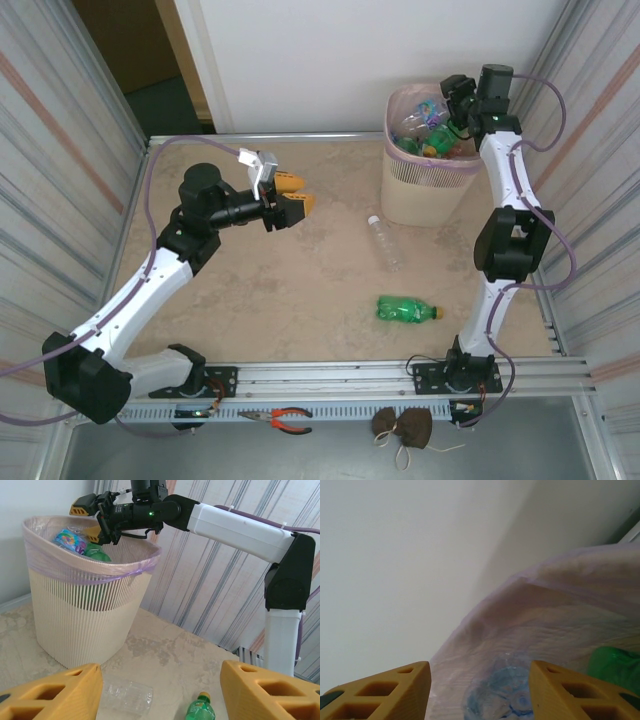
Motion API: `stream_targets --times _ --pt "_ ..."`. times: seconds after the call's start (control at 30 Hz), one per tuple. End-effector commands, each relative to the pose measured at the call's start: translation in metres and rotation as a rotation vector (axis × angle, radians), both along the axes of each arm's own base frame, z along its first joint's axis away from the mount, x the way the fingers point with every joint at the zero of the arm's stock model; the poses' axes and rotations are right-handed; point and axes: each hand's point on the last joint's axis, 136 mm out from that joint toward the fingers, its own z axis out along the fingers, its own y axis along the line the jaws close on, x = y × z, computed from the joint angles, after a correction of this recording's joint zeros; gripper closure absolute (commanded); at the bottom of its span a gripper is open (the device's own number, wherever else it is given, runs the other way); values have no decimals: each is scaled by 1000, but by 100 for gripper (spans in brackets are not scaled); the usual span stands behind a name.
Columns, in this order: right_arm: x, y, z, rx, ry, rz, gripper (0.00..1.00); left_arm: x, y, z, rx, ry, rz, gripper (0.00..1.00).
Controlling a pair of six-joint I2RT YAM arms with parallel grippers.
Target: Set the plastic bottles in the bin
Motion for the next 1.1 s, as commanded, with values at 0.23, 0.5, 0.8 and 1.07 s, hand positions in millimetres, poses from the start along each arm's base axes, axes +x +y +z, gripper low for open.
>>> stream_targets --times 0.23,0.5,0.8,1.07 --pt "-28 3 45 -140 -51 17 47 -2 3 9 -12 -27 -5 36" --pt "-31 30 76 -180 -150 96 45 1 1 5 -7 -19 -10 36" --pt "0 53 33 -24 -103 199 45 4 2 4 -10 -16 7 37" --pt "-1 39 -23 -30 49 156 46 11 1 -10 -4 36 25 37"
